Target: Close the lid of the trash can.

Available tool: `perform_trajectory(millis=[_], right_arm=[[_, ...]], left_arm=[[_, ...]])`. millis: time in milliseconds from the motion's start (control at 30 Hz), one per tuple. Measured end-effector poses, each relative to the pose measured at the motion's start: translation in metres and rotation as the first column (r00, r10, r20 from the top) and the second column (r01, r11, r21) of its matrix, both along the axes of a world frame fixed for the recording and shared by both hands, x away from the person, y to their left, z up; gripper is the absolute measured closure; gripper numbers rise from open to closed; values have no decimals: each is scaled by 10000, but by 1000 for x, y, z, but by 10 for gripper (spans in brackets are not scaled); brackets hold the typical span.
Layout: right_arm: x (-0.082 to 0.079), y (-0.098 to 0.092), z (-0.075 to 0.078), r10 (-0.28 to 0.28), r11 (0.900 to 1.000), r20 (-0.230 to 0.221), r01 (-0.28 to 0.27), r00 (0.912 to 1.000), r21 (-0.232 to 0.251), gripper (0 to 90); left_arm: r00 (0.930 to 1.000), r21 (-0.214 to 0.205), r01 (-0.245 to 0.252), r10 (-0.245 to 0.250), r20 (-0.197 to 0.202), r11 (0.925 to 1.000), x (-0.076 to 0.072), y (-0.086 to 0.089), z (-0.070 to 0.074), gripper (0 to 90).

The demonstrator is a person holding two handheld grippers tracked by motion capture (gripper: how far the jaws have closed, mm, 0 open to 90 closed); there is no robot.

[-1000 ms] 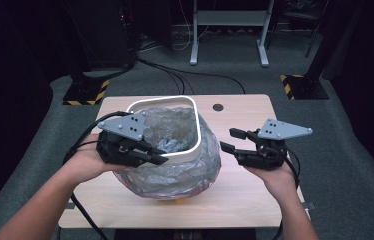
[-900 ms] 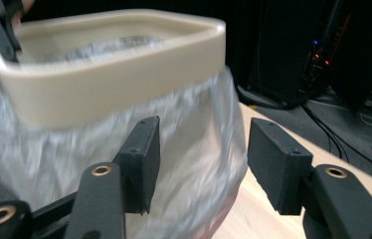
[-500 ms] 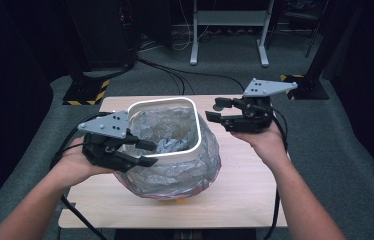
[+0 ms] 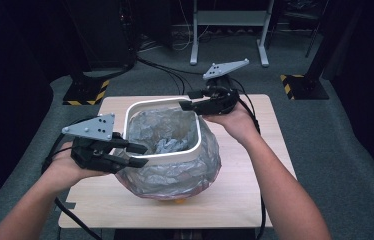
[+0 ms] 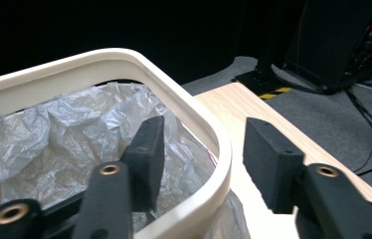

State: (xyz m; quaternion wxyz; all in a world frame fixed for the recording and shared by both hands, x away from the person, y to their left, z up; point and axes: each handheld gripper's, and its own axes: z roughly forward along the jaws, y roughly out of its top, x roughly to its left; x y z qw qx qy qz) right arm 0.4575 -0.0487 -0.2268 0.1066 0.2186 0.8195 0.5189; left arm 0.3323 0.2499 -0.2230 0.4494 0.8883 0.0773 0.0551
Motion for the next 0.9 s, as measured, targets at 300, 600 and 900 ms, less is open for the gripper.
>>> perform_trajectory(millis=[300, 600, 900], right_arm=[[9, 4, -4, 229, 9982, -476, -254, 9986, -542, 644], [7, 2, 3, -141, 9978, -309, 120, 9994, -658, 775], [3, -2, 8, -275, 9976, -175, 264, 9995, -643, 816]], left_arm=[[9994, 365, 330, -331, 41, 9988, 1, -9, -4, 753], [9976, 402, 672, -679, 167, 9969, 3, -9, -1, 775], [9949, 543, 898, -921, 413, 9945, 0, -11, 1, 783]])
